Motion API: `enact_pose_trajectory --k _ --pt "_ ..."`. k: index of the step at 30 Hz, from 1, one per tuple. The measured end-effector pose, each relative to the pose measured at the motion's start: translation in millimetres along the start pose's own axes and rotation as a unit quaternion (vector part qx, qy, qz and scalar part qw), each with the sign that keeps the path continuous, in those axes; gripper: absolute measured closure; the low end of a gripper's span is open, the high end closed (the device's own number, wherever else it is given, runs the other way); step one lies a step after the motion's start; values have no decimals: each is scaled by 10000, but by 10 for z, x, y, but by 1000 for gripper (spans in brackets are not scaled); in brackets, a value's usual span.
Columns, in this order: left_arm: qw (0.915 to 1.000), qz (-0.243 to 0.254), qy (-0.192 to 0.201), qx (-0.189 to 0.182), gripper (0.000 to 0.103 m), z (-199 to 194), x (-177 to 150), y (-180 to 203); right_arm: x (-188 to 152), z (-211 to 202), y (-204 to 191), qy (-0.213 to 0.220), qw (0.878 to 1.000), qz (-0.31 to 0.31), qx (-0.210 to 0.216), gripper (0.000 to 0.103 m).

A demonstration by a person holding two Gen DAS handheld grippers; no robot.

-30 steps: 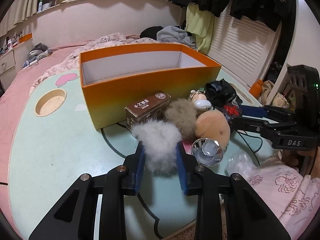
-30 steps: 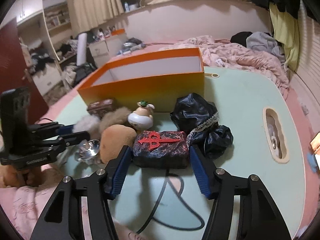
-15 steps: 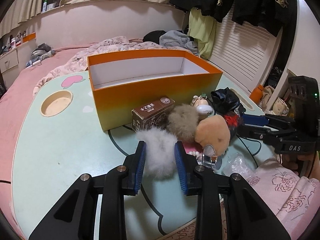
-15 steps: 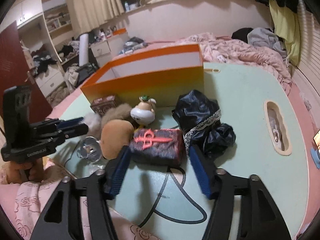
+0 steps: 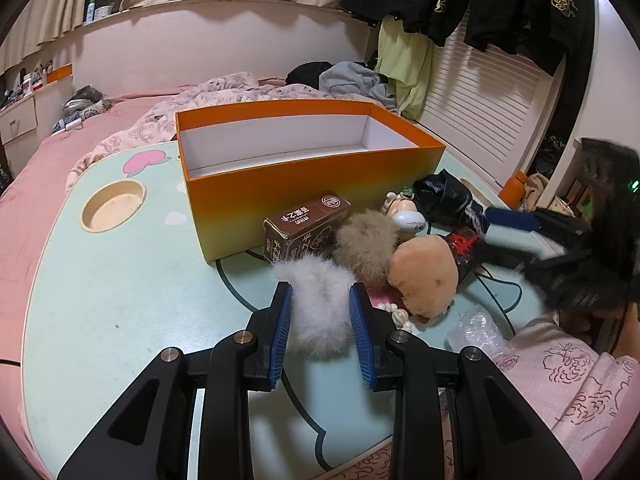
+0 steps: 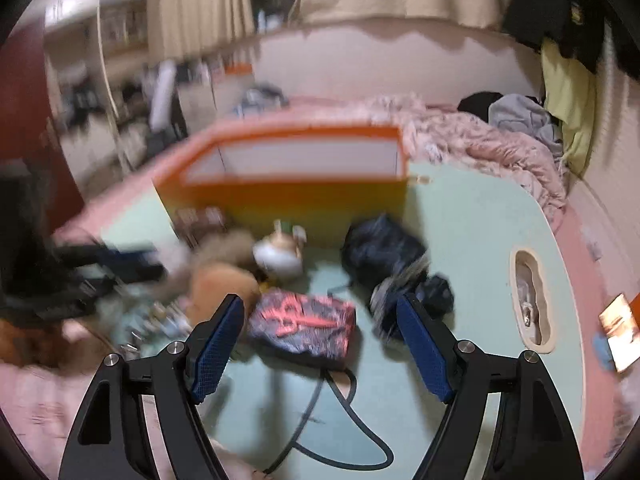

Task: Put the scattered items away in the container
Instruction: 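Grasp the dark red-cross box with the right gripper while left gripper reaches the white pompom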

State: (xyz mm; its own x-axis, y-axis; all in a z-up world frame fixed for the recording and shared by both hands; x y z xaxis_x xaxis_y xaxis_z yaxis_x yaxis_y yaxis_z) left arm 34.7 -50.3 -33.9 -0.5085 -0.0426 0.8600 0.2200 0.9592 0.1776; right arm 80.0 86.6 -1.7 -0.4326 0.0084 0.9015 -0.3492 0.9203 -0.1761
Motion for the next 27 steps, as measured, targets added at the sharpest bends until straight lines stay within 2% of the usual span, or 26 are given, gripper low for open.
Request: enact_pose_trajectory --k 1,3,4,5,6,11,18,20,27 --pt "10000 -7 0 -2 72 1 0 -1 19 -64 22 90 9997 156 161 24" --pt "10000 -25 -4 -6 72 6 -2 -4 -2 -80 -9 -109 9984 255 484 25" --pt "10000 -26 -6 -5 72 9 -3 -3 -26 -62 -37 -205 9982 203 522 31" --pt "10000 -20 -7 -7 72 8 -3 -3 -49 -34 -62 -275 9982 131 520 37" --pt "10000 -11 -3 -3 72 5 -2 -3 -86 14 -94 -368 9980 65 512 38" --pt "10000 -17 36 8 72 -16 13 -12 -208 228 -117 -787 9963 46 349 39" --pt "10000 -20 19 10 72 -12 3 -2 -219 471 -133 -1079 9937 -273 102 38" --pt "10000 -19 19 17 72 -12 2 -2 -225 491 -137 -1055 9935 -418 -39 40" --pt "9999 -9 94 34 72 -62 41 6 -132 319 -115 -745 9968 -265 -145 41"
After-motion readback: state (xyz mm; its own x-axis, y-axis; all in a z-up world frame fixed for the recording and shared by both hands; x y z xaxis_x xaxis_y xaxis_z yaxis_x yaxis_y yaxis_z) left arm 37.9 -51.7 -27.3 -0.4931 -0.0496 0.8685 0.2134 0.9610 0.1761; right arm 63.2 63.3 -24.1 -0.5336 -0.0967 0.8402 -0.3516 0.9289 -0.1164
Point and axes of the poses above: each gripper's, at about its wrist camera, not at the fingertips, and z roughly the way its jaws point, y to its right, x to its top, the point moved 5 cm from there along z, roughly the way its jaws point, and after that the axes turned 12 degrees about y, right-handed, at the moved point
